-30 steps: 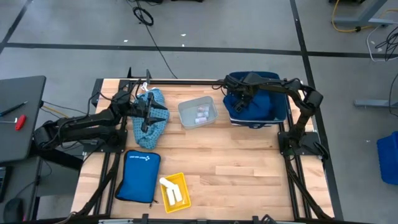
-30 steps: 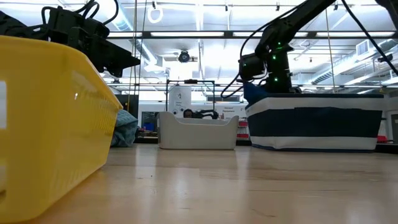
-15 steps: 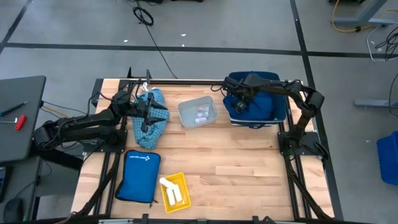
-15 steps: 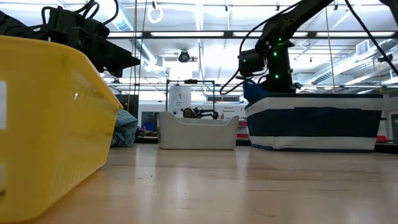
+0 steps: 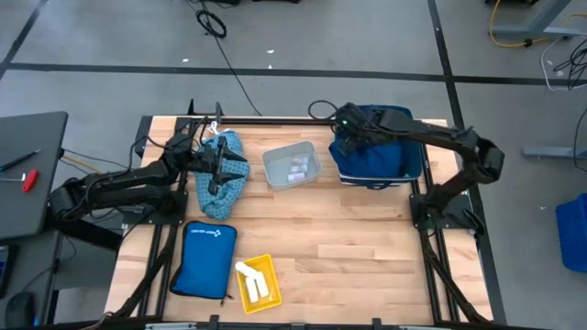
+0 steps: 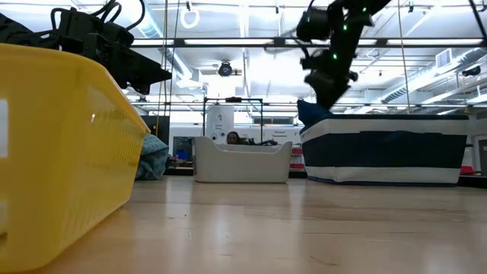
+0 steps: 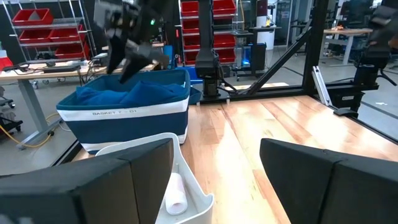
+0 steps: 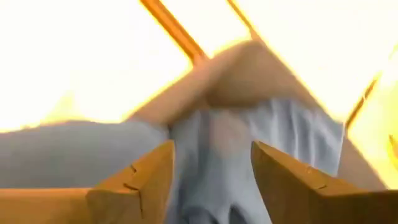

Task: Pick & place medical supplies in basket/bin
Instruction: Put the light blue patient gown into the blue laundry organizer

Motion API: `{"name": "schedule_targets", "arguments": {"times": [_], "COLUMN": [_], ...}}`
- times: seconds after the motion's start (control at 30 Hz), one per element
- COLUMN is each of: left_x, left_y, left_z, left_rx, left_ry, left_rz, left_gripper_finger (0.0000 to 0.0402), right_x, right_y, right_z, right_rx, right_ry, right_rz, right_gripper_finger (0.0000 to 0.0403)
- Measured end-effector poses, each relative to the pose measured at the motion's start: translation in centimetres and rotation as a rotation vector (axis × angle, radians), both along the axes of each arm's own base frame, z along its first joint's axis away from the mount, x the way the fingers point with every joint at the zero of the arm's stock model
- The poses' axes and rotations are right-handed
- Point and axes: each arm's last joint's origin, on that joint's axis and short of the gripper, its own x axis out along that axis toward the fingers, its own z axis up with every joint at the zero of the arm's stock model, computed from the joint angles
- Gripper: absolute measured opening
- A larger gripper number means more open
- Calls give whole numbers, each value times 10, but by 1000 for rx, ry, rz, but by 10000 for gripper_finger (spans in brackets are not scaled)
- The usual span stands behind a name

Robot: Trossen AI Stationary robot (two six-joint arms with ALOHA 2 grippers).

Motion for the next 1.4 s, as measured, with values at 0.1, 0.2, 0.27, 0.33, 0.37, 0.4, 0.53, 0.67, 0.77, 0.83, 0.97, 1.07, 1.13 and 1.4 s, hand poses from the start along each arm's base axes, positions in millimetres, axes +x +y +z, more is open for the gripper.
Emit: {"name": "schedule_targets", "arguments": {"times": [0.1,0.2,0.27,0.33,0.37,0.4,0.53,0.67,0.77,0.83,0.97,1.07,1.13,1.4], "left_x": [0,0,0,0,0,0,0,0,0,0,0,0,0,0], "left_y": [0,0,0,0,0,0,0,0,0,0,0,0,0,0], "left_z": [0,0,0,0,0,0,0,0,0,0,0,0,0,0], "left_rx": [0,0,0,0,1,0,1,1,0,-2,-2,-3,-4,-5], "left_ry": [0,0,0,0,0,0,0,0,0,0,1,1,1,1], "left_rz": [0,0,1,3,7,7,8,8,8,8,8,8,8,8], "left_gripper_finger": [246,246,246,246,246,246,246,246,246,246,246,246,246,246], "right_x": [10,23,29,35,38,40,54,68,80,89,110,123,130,148], "right_y": [10,21,26,30,32,35,50,71,94,115,162,193,208,235], "right_z": [11,18,21,23,24,25,34,47,55,56,53,42,34,-3], "right_rx": [-69,-131,-156,-165,-166,-171,-178,-176,-187,-200,-243,-248,-251,-226], "right_ry": [-79,-130,-159,-198,-214,-233,-354,-532,-662,-730,-866,-952,-993,-968], "right_rz": [92,198,255,299,315,342,493,693,810,888,1056,1164,1205,1274], "right_gripper_finger": [195,150,108,57,31,16,11,5,3,3,2,2,1,1]}}
